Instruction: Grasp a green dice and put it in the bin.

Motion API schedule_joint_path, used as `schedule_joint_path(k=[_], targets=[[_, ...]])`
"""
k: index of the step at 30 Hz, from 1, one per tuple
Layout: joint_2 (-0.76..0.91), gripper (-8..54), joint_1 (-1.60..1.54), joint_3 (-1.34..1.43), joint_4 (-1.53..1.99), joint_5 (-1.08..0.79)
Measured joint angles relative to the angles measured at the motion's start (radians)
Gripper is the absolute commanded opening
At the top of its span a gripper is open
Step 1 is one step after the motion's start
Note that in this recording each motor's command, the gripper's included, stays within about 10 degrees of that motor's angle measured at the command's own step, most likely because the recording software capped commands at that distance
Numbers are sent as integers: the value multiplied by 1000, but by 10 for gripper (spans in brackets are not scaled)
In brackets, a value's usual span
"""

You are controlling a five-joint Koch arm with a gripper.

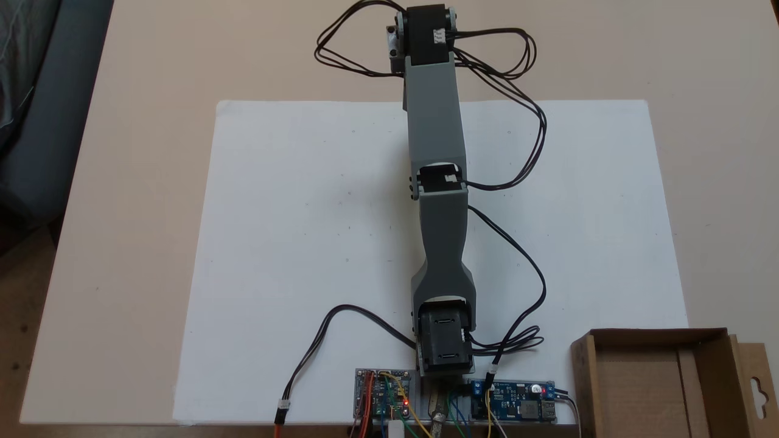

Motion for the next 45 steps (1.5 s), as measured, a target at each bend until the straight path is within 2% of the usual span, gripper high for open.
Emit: schedule_joint_path(k=[45], targets=[[-161, 417, 58, -17, -28, 23]])
